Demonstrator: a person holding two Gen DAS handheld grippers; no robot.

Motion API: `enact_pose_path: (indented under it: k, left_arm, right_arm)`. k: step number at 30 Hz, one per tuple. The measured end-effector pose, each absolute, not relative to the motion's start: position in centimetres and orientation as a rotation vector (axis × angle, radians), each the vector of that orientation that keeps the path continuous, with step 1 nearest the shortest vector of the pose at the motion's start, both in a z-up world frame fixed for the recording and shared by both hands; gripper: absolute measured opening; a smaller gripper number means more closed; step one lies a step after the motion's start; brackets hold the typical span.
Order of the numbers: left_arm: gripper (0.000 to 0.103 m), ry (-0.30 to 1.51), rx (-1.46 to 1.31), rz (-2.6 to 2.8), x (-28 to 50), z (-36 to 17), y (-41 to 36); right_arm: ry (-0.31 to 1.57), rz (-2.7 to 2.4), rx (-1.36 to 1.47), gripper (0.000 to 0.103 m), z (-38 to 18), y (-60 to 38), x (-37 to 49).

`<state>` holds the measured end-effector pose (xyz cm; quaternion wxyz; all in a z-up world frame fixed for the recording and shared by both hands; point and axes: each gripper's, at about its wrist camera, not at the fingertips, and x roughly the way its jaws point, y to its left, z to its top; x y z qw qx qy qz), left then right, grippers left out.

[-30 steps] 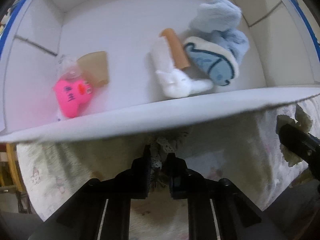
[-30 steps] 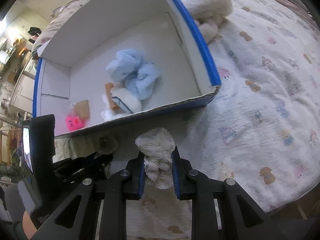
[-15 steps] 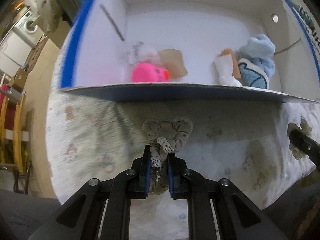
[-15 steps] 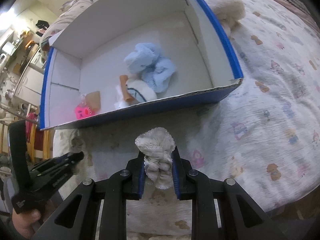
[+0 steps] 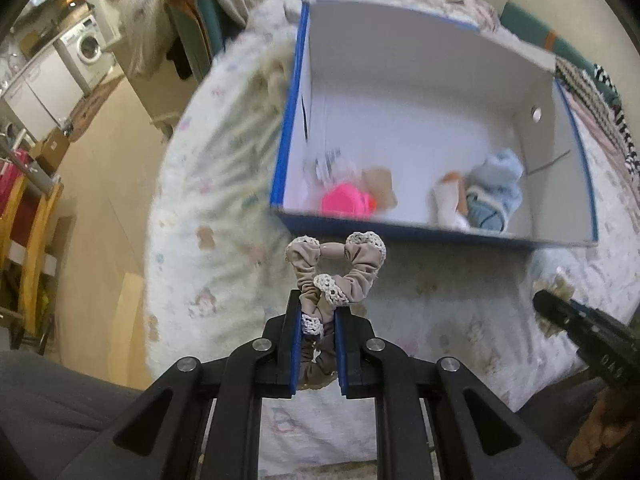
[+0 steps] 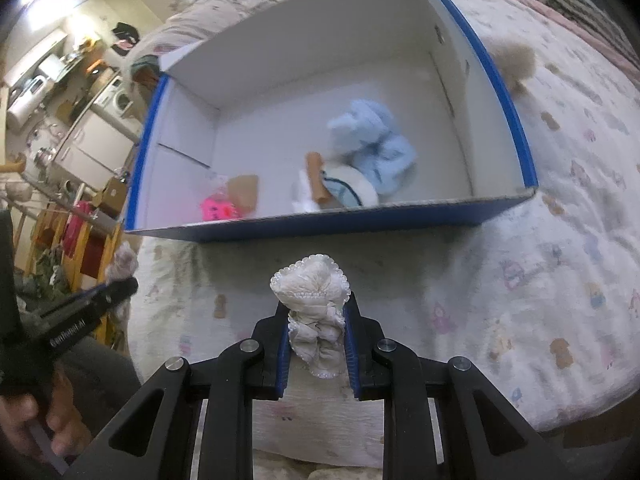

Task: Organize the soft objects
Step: 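Carry the beige scrunchie with the left tool into the box while the right tool carries the white one in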

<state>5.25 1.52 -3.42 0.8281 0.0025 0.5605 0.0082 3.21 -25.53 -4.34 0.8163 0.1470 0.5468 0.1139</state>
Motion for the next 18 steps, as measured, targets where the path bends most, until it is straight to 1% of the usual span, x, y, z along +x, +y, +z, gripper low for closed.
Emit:
enact_pose_path:
  k: [5, 11, 18]
  left_arm:
    - [0.013, 1.111, 0.006, 0.009, 5.4, 0.0, 0.1]
    - [0.013, 1.045, 0.016, -0.014, 7.2, 1.0, -0.5]
    - [0.013, 1.018, 0.017, -0.034, 10.0, 1.8, -0.8]
  right_arm:
    - [1.079, 0.292, 0.331, 0.024, -2.5, -25.4, 3.0]
    - [0.933, 0.349, 0.363, 0.024, 0.6, -25.5, 3.2]
    - [0.877, 0.362, 0.397, 0.024, 2.6, -25.8, 5.4]
